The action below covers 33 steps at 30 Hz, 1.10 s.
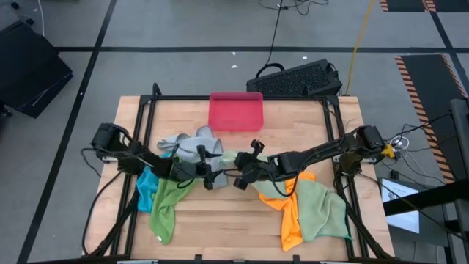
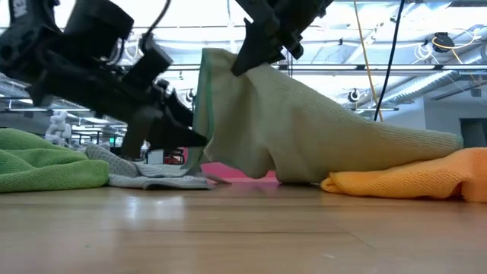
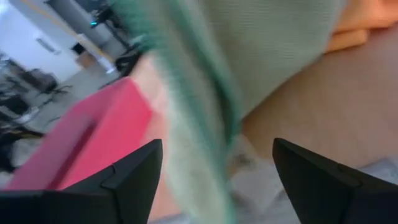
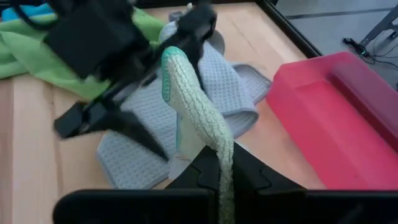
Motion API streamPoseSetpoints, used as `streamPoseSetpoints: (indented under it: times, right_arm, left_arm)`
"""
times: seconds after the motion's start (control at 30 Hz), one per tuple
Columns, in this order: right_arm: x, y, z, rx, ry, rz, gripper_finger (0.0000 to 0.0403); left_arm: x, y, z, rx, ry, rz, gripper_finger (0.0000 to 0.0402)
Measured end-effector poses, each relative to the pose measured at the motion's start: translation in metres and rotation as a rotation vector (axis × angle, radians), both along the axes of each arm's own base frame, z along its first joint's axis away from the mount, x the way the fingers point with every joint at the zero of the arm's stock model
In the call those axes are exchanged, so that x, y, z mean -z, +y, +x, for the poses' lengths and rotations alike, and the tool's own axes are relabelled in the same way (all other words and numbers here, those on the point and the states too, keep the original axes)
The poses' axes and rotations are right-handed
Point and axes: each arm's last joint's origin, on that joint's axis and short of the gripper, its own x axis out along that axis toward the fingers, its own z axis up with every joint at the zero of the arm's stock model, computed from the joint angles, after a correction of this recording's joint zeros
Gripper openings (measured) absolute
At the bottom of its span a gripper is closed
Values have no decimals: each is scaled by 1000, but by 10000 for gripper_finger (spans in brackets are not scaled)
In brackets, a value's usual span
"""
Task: Fold microfiber towels
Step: Fold the top light green towel
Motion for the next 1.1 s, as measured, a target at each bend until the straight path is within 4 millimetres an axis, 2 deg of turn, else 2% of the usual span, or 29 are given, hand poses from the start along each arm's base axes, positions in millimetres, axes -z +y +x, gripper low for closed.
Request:
streamPoseSetpoints:
  times: [0.13, 0.27, 0.37, 0.53, 0.6, 0.8, 0.93, 1.1]
  right_arm:
    - [-5, -1, -1, -8, -12, -5, 8]
    - [-12, -2, -4, -14, -34, 4, 8]
    - [-17, -2, -6, -14, -44, 6, 8]
    - [-25, -1, -11, -31, -53, 21, 8]
    - [-30, 2, -15, -42, -59, 22, 8]
    - [-52, 18, -27, -104, -144, 27, 9]
    - [-71, 32, -37, -139, -240, 21, 9]
    - [-92, 60, -42, -246, -410, -17, 9]
  left_arm:
    - [9, 9, 11, -52, 27, 13, 312]
    - [11, 20, 26, -103, 21, 4, 270]
    - [8, 26, 33, -131, 4, -9, 204]
    - [-5, 23, 29, -136, -27, -25, 38]
    - [-14, 18, 24, -128, -27, -51, 15]
    - [-64, -14, -3, 5, -31, -153, 9]
    - [-107, -35, -30, 136, -102, -292, 8]
    - [-172, -67, -60, 371, -235, -403, 5]
